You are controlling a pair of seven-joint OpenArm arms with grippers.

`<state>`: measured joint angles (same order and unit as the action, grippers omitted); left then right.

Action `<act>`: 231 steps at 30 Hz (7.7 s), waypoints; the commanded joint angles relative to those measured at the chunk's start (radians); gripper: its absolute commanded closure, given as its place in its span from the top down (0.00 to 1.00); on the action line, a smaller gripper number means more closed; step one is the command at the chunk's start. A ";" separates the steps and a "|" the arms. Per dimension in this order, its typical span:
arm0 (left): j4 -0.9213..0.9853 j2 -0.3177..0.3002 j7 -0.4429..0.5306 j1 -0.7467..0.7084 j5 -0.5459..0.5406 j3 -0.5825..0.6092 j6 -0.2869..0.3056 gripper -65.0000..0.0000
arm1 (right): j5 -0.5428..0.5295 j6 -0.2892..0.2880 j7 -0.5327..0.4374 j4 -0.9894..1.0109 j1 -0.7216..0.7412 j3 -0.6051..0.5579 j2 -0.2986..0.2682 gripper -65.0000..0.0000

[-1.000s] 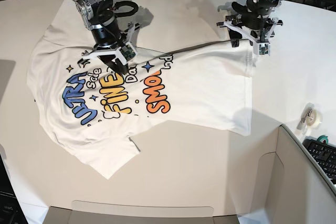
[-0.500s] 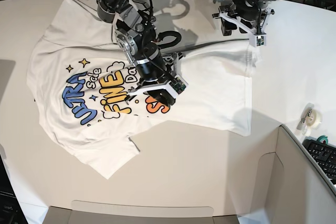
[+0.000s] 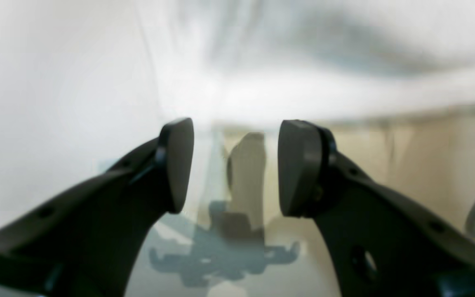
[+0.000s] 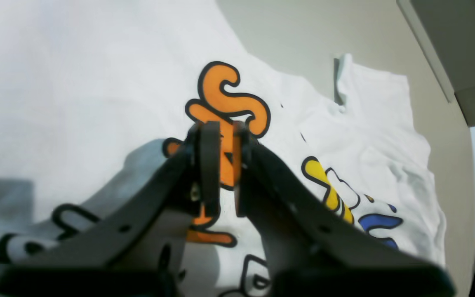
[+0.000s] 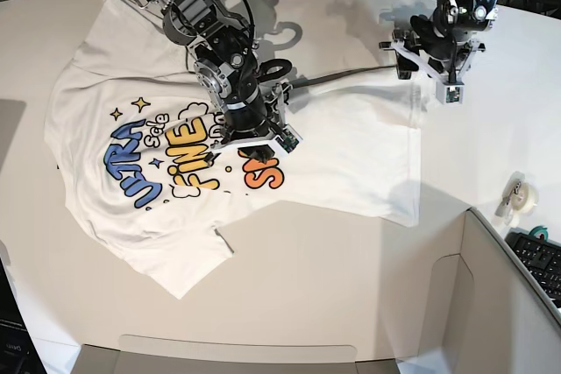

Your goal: Layout the t-shirt on the table in an organized manner, then fold the t-shirt properly

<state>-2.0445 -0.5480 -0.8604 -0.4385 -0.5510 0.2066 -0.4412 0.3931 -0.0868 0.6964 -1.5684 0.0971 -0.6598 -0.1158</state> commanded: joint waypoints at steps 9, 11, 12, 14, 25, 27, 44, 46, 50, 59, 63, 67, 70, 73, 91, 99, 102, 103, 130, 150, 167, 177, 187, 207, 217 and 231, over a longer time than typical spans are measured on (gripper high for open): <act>0.025 -0.002 0.057 -0.003 0.127 -0.012 0.003 0.51 | 0.008 0.014 -0.022 -0.020 0.019 0.004 -0.003 0.08; 0.046 0.001 0.080 -0.003 0.127 -0.014 0.003 0.57 | 0.008 0.014 -0.022 -0.022 0.022 0.004 -0.003 0.08; 0.055 0.010 0.086 -0.003 0.125 -0.016 0.003 0.60 | 0.008 0.014 -0.022 -0.022 0.023 0.004 -0.003 0.08; 0.071 0.064 0.091 -0.003 0.125 -0.062 0.005 0.65 | 0.008 0.014 -0.022 -0.022 0.028 0.004 -0.003 0.08; 0.078 0.171 0.085 -0.003 -0.013 -0.169 0.006 0.67 | 0.008 0.014 -0.022 -0.022 0.028 0.004 -0.002 0.08; 0.083 0.170 0.085 -0.003 -0.073 -0.169 0.006 0.67 | 0.008 0.014 -0.022 -0.020 0.028 0.004 -0.003 0.08; 0.087 0.176 0.091 0.005 -0.111 -0.167 0.006 0.37 | 0.008 0.014 -0.022 -0.020 0.019 0.004 -0.003 0.08; 0.087 0.176 0.091 0.028 -0.111 -0.167 0.006 0.28 | 0.008 0.014 -0.022 -0.020 0.019 0.004 -0.003 0.08; 0.087 0.179 0.091 0.040 -0.111 -0.169 0.005 0.08 | 0.008 0.014 -0.022 -0.020 0.019 0.004 -0.003 0.08; 0.087 0.179 0.091 0.040 -0.105 -0.171 0.005 0.00 | 0.008 0.014 -0.022 -0.019 0.019 0.004 -0.003 0.08; 0.086 0.179 0.091 0.034 -0.109 -0.233 0.005 0.18 | 0.008 0.014 -0.022 -0.017 0.019 0.004 -0.003 0.08; 0.086 0.213 0.082 0.033 -0.111 -0.324 0.005 0.59 | 0.007 0.014 -0.022 -0.016 0.019 0.004 -0.002 0.08; 0.087 0.234 0.080 0.031 -0.111 -0.355 0.006 0.75 | 0.007 0.014 -0.022 -0.016 0.019 0.004 -0.002 0.08; 0.110 0.236 0.073 0.031 -0.114 -0.352 0.006 0.75 | 0.007 0.014 -0.022 -0.016 0.019 0.004 -0.002 0.08; 0.152 0.277 0.037 0.007 -0.295 -0.350 0.008 0.62 | 0.007 0.014 -0.024 -0.014 0.020 0.004 0.000 0.08; 0.216 0.277 0.046 0.010 -0.295 -0.350 0.008 0.40 | 0.007 0.014 -0.024 -0.016 0.019 0.004 0.000 0.08; 0.229 0.277 0.048 0.010 -0.295 -0.350 0.008 0.35 | 0.007 0.014 -0.024 -0.016 0.017 0.004 0.000 0.08; 0.229 0.277 0.048 0.010 -0.295 -0.350 0.008 0.33 | 0.007 0.014 -0.024 -0.016 0.017 0.004 0.000 0.08; 0.301 0.279 0.050 0.042 -0.297 -0.355 0.008 0.00 | 0.007 0.014 -0.022 -0.016 0.017 0.004 0.000 0.08; 0.055 0.277 -0.069 0.251 -0.298 -0.318 0.008 0.00 | 0.008 0.014 -0.024 -0.019 0.028 0.004 0.061 0.08; 0.382 0.299 -0.101 0.587 -0.297 -0.180 0.006 0.00 | 0.007 0.094 -0.022 -0.020 0.019 0.004 0.061 0.08; 0.647 0.369 -0.049 0.794 -0.294 -0.180 0.006 0.00 | 0.007 0.100 -0.022 -0.022 0.008 0.004 0.063 0.08; 0.850 0.377 0.085 0.854 -0.294 -0.178 0.006 0.00 | 0.007 0.169 -0.024 -0.030 -0.018 0.004 0.060 0.08; 0.617 0.300 -0.102 0.656 -0.624 -0.356 0.008 0.56 | 0.007 0.170 -0.024 -0.030 -0.024 0.004 0.054 0.08; 0.631 0.300 -0.086 0.633 -0.617 -0.348 0.008 0.56 | 0.007 0.170 -0.024 -0.030 -0.044 0.028 0.063 0.08; 0.830 0.303 -0.062 0.766 -0.449 -0.318 0.233 0.56 | 0.007 0.170 -0.024 -0.071 -0.078 0.028 0.063 0.08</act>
<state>-1.1992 -0.2371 -0.9329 0.3054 -0.9813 -0.1112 -0.2165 0.3893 0.0719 0.6960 -1.6203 0.0048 -0.6334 -0.0605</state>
